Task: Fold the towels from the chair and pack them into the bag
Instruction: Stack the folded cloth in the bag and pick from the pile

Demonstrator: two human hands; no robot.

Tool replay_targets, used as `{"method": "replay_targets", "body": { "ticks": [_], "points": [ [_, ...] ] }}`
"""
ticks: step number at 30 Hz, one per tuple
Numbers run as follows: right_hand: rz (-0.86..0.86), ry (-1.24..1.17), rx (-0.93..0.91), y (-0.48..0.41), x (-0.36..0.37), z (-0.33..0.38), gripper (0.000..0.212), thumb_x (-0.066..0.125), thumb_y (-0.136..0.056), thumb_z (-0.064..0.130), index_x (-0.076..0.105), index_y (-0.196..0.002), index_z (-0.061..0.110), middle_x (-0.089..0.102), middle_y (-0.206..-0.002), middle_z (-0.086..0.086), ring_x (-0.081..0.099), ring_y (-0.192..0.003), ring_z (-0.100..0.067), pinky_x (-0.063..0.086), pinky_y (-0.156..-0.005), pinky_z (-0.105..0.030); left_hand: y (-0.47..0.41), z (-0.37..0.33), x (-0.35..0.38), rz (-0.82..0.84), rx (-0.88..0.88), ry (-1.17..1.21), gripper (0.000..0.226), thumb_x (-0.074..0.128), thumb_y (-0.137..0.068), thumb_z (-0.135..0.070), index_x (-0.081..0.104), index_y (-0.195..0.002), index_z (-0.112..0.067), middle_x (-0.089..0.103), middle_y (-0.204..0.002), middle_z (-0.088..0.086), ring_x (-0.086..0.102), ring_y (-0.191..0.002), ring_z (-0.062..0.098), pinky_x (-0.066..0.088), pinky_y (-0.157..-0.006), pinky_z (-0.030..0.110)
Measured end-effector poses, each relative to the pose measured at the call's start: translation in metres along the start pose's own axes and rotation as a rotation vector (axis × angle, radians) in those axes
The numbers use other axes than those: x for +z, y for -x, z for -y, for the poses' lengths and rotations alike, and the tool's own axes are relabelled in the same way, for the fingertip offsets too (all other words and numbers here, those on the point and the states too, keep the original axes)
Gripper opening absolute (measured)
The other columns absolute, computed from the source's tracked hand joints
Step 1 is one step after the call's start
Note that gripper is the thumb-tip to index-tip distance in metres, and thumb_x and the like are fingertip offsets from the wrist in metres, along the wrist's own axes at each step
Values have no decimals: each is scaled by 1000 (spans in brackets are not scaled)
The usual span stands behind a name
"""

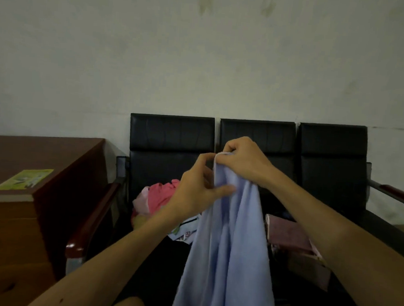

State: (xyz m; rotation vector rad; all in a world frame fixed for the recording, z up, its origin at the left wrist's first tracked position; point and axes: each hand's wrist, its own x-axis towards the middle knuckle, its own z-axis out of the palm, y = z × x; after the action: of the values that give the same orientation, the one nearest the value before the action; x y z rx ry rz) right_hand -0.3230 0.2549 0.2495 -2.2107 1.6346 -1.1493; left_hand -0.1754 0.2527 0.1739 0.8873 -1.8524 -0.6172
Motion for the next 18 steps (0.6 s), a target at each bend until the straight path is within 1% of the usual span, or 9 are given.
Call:
{"method": "replay_targets", "body": {
  "ticks": [1,3,5,8,11,12,14,16,18],
  "points": [
    [-6,-6,6,-1,-3,0,25,68,-85,23,62,-64,12,57,-62,0,50,-57,-6,39,-55,-18,4,4,1,12,-9,-34,59,80,-82,-23,44,-128,-26,64,-97,-7,65,-78,5,56,-67,23],
    [-26,-20,14,-4,-9,2,25,67,-86,25,65,-67,9,60,-66,-3,53,-61,-9,42,-58,-20,15,14,6,16,-81,-128,46,73,-85,-13,47,-121,-23,64,-100,-3,65,-86,13,59,-75,30],
    [-54,-38,17,-5,-15,4,25,67,-87,26,68,-74,5,63,-73,-8,56,-67,-12,45,-61,-21,25,31,11,13,-167,-222,32,68,-87,-11,52,-114,-17,63,-99,-4,63,-89,14,57,-77,29],
    [-117,-76,30,-3,-23,1,26,67,-88,26,69,-76,3,63,-75,-6,56,-67,-11,41,-60,-19,41,65,13,42,-305,-340,27,66,-89,-16,58,-115,-17,59,-98,-7,60,-90,11,51,-75,23],
    [-181,-125,79,-2,-29,-9,27,67,-88,24,67,-73,2,60,-69,-2,54,-65,-10,42,-61,-21,48,97,2,85,-455,-472,18,60,-92,-19,66,-108,-16,66,-93,1,62,-83,16,39,-63,18],
    [-204,-145,94,-1,-28,-15,28,66,-89,24,66,-73,1,59,-68,-1,54,-65,-10,42,-62,-22,46,103,-5,86,-481,-455,18,58,-92,-18,69,-106,-17,70,-94,6,65,-84,19,38,-61,20],
    [-231,-168,124,1,-24,-26,30,63,-92,23,65,-75,-2,58,-70,-5,52,-66,-12,42,-63,-23,38,106,-18,61,-490,-257,15,56,-94,-11,71,-96,-12,71,-87,10,67,-83,22,44,-63,23],
    [-215,-177,169,3,-16,-38,32,60,-94,22,63,-74,-2,56,-70,-10,50,-65,-14,42,-62,-24,29,97,-32,21,-442,-105,24,54,-98,-9,66,-77,-15,65,-72,0,63,-71,13,48,-61,21],
    [-182,-170,191,6,-4,-50,33,59,-94,20,55,-64,7,48,-61,-6,45,-58,-13,39,-57,-23,18,85,-43,-17,-394,-52,26,53,-100,-17,65,-78,-19,65,-73,-4,63,-73,10,50,-66,19]
  ]
}}
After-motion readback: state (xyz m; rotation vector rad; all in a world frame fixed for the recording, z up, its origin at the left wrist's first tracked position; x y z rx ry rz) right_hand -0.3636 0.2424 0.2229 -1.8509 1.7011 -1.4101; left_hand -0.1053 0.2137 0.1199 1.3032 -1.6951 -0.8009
